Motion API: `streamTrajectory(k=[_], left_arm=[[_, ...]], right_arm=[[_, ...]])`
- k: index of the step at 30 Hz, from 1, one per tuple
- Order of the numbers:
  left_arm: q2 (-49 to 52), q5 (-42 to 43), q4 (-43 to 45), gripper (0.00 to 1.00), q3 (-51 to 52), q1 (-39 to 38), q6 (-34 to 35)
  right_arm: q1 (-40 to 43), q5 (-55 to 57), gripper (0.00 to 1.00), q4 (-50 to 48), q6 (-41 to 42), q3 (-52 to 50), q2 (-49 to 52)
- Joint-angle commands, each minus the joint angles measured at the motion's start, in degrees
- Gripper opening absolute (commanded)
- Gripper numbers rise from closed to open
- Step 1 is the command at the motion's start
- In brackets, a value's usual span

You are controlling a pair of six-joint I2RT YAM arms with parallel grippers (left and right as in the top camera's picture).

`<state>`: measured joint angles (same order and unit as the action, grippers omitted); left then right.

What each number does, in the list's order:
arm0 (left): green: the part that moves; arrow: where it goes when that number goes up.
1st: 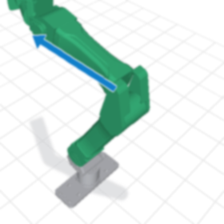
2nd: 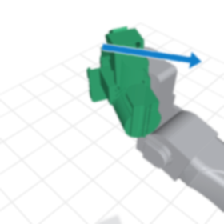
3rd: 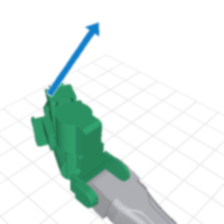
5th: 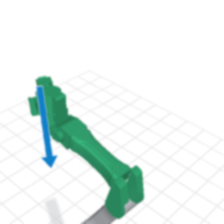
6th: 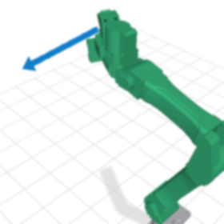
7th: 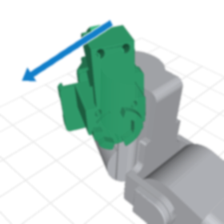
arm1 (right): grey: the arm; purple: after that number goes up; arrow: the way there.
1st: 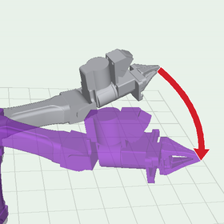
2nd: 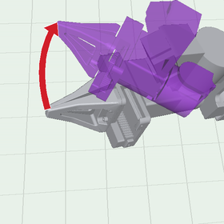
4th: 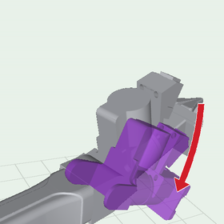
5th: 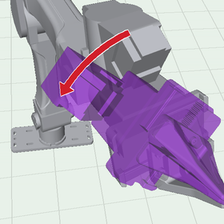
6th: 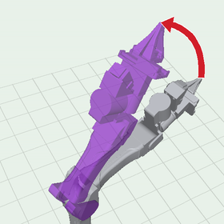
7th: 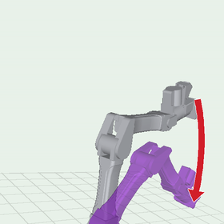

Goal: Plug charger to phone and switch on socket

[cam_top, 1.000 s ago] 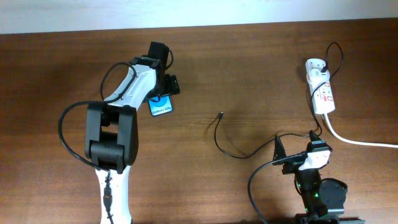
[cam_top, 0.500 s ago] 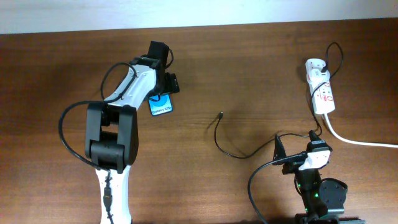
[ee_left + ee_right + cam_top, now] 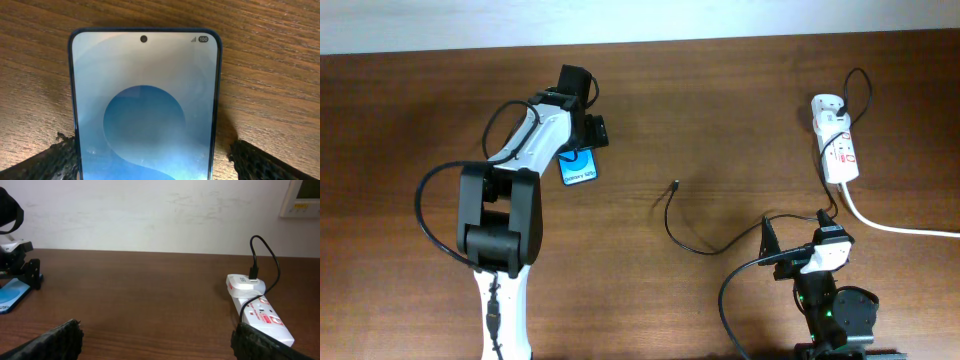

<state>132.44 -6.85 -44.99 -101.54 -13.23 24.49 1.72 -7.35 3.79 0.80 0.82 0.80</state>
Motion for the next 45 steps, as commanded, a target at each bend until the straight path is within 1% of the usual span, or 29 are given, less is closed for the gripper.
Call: streamTrajectory(k=[1,9,13,16,24,27,42,45], left_arm=[[7.8,1.2,-2.7,0.99,4.0,1.4,-1.9],[7.8,1.7,-4.0,0.99,4.0,2.7,-1.9],[9.2,4.5,-4.1,0.99,4.1,2.7,-1.9],[11.1,4.5,-4.8,0.99,4.2,2.7,-1.9],[11.3,4.6,-5.5,0.99,4.2,2.6,-1.9],[11.3,7.0,-5.6,0.99,4.2,2.6,-1.9],[11.3,7.1,-6.5,0.99,5.4,2.9,-2.3],[11.3,7.5,-6.1,0.97,5.9,2.9,-2.3]], right_arm=[[0.2,0.3,0.98,0.0,-0.4,-0.5,-0.5],[0.2,0.3,0.98,0.0,-0.4,-0.5,-0.5],[0.2,0.3,0.98,0.0,-0.4,-0.5,-0.5],[0.2,0.3,0.98,0.0,-0.4,-0.5,-0.5],[0.2,0.3,0.98,0.0,-0.4,-0.5,-0.5],[0.2,0.3,0.98,0.0,-0.4,-0.5,-0.5],[0.2,0.3,0.98,0.0,-0.4,-0.5,-0.5],[0.2,0.3,0.98,0.0,-0.4,-0.5,-0.5]])
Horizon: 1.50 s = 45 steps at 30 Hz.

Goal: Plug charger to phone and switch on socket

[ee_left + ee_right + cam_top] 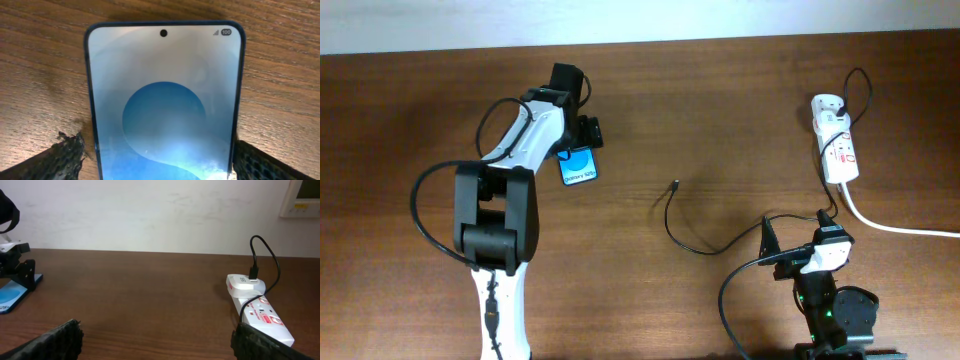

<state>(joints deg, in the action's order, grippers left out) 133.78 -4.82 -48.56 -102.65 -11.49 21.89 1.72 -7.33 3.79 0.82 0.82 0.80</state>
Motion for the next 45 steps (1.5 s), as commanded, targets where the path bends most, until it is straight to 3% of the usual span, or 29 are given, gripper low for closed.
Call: streamTrajectory(k=[1,17,26,34,42,45], left_arm=[[9.9,5.9,-2.4,0.97,7.0,1.2,0.3],[9.9,9.9,-1.0,1.0,7.1,-0.2,-1.2],[9.9,9.9,-1.0,0.75,7.1,-0.2,-1.2],[9.9,10.0,-3.7,0.59,6.4,-0.2,-1.2],[9.9,10.1,-18.4,0.47,-6.7,-0.3,-1.2],[9.9,12.5,-23.8,0.47,-11.1,-0.2,-1.2]], right_arm=[[0.2,0.3,0.98,0.0,-0.4,-0.5,-0.5],[0.2,0.3,0.98,0.0,-0.4,-0.5,-0.5],[0.2,0.3,0.98,0.0,-0.4,-0.5,-0.5],[0.2,0.3,0.98,0.0,-0.4,-0.5,-0.5],[0.2,0.3,0.98,0.0,-0.4,-0.5,-0.5],[0.2,0.3,0.98,0.0,-0.4,-0.5,-0.5]])
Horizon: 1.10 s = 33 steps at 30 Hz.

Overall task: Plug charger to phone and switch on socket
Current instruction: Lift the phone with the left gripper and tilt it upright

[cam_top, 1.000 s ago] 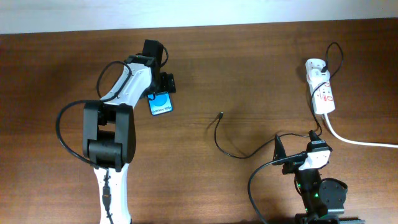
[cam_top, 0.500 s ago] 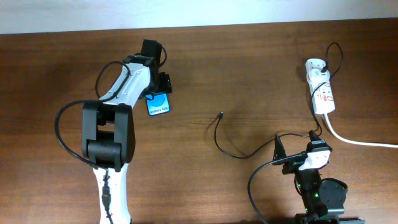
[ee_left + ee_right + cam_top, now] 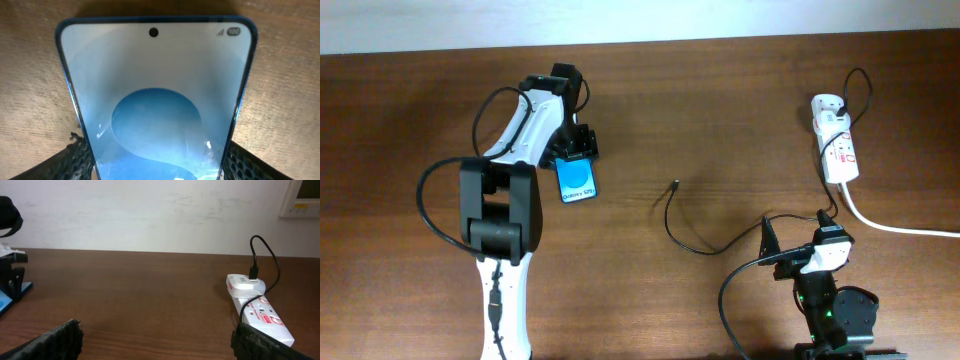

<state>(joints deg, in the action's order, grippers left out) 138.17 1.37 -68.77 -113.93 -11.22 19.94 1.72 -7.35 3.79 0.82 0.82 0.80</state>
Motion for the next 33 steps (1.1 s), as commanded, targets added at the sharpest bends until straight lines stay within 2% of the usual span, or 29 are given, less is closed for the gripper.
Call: streamTrajectory(k=[1,11,18,24,33], left_arm=[[5.5,7.1,-4.5,0.47,-0.7,-0.5,0.8],[5.4,7.9,-7.5,0.38,-7.8,-0.6,0.8],[5.4,8.3,-14.9,0.37,-15.0,-0.8,0.8],[5.4,14.2,-20.9,0.37,-19.3,-0.8,0.7],[5.4,29.7,-28.0,0.34,-21.6,-0.8,0.3]], right_arm=[[0.2,0.3,0.98,0.0,-0.4,-0.5,-0.5],[0.2,0.3,0.98,0.0,-0.4,-0.5,-0.5],[0.2,0.3,0.98,0.0,-0.4,-0.5,-0.5],[0.2,0.3,0.98,0.0,-0.4,-0.5,-0.5],[0.2,0.3,0.98,0.0,-0.4,-0.5,-0.5]])
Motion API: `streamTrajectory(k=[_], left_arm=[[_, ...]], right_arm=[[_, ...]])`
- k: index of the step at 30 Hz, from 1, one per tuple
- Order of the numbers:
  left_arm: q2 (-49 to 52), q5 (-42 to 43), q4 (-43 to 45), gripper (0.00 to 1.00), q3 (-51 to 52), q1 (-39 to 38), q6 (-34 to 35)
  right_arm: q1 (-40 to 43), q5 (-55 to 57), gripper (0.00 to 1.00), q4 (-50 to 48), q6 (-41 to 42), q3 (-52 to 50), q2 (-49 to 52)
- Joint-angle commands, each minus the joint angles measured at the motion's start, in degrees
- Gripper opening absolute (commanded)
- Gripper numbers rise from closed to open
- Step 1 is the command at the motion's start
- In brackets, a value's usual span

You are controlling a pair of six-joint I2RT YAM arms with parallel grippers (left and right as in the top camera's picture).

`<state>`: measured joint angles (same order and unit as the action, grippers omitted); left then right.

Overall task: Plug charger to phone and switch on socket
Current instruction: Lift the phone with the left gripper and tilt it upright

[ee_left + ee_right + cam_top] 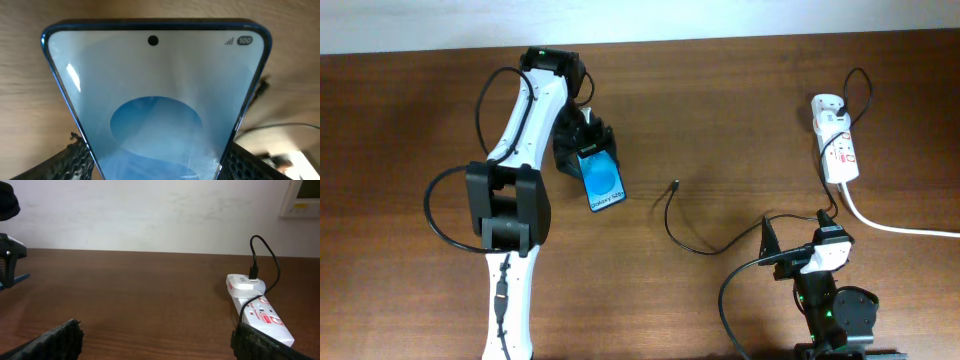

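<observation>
A blue phone [601,179] with a lit screen hangs above the table, held by my left gripper [582,143], which is shut on its lower edges. In the left wrist view the phone [156,95] fills the frame between both fingers [75,160]. The black charger cable [682,225] lies on the table's middle, its free plug [676,185] pointing up-left. A white power strip [837,145] lies at the far right with the charger adapter [245,283] plugged in. My right gripper [156,342] stands open and empty near the front edge.
A thick white mains lead [895,225] runs off the right edge from the power strip. The left arm [525,120] stretches over the table's left half. A pale wall [150,215] stands behind the brown table [740,110].
My left gripper has lifted the phone off the table and carried it right, toward the cable's free plug. The phone now tilts. The right arm has not moved.
The phone lay flat at the table's upper left with my left gripper open around its lower end. The gripper then closed in on its edges and shut on it. Now the phone is held in the air, nearer the middle. The right gripper stayed still and open.
</observation>
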<state>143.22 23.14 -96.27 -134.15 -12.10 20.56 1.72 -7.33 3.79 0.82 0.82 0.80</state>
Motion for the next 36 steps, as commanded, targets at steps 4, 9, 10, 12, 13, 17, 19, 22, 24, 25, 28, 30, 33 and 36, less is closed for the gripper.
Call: streamTrajectory(k=[4,9,10,12,13,17,19,22,24,25,28,30,33,36], left_arm=[[0.3,14.3,-0.5,0.34,-1.4,0.0,-0.5],[0.3,15.1,-0.5,0.35,-1.4,-0.9,-0.5],[0.3,15.3,-0.5,0.35,-1.4,-1.1,-0.5],[0.3,15.7,-0.5,0.35,-1.4,-1.4,-0.5],[0.3,15.7,-0.5,0.34,-1.4,-1.4,-0.5],[0.3,17.8,-0.5,0.34,-1.4,-1.4,-0.8],[0.3,18.1,-0.5,0.34,-1.4,-1.4,-0.9],[0.3,19.4,-0.5,0.34,-1.4,-1.4,-1.0],[0.3,19.5,-0.5,0.34,-1.4,-1.4,-1.0],[0.3,19.5,-0.5,0.34,-1.4,-1.4,-1.0],[0.3,19.5,-0.5,0.34,-1.4,-1.4,-1.0],[0.3,19.5,-0.5,0.34,-1.4,-1.4,-1.0],[0.3,19.5,-0.5,0.34,-1.4,-1.4,-1.0],[0.3,19.5,-0.5,0.34,-1.4,-1.4,-1.0]], right_arm=[[0.2,0.3,0.98,0.0,-0.4,-0.5,-0.5],[0.2,0.3,0.98,0.0,-0.4,-0.5,-0.5],[0.2,0.3,0.98,0.0,-0.4,-0.5,-0.5],[0.2,0.3,0.98,0.0,-0.4,-0.5,-0.5],[0.2,0.3,0.98,0.0,-0.4,-0.5,-0.5],[0.2,0.3,0.98,0.0,-0.4,-0.5,-0.5],[0.2,0.3,0.98,0.0,-0.4,-0.5,-0.5],[0.2,0.3,0.98,0.0,-0.4,-0.5,-0.5],[0.2,0.3,0.98,0.0,-0.4,-0.5,-0.5],[0.2,0.3,0.98,0.0,-0.4,-0.5,-0.5],[0.2,0.3,0.98,0.0,-0.4,-0.5,-0.5],[0.2,0.3,0.98,0.0,-0.4,-0.5,-0.5],[0.2,0.3,0.98,0.0,-0.4,-0.5,-0.5],[0.2,0.3,0.98,0.0,-0.4,-0.5,-0.5]])
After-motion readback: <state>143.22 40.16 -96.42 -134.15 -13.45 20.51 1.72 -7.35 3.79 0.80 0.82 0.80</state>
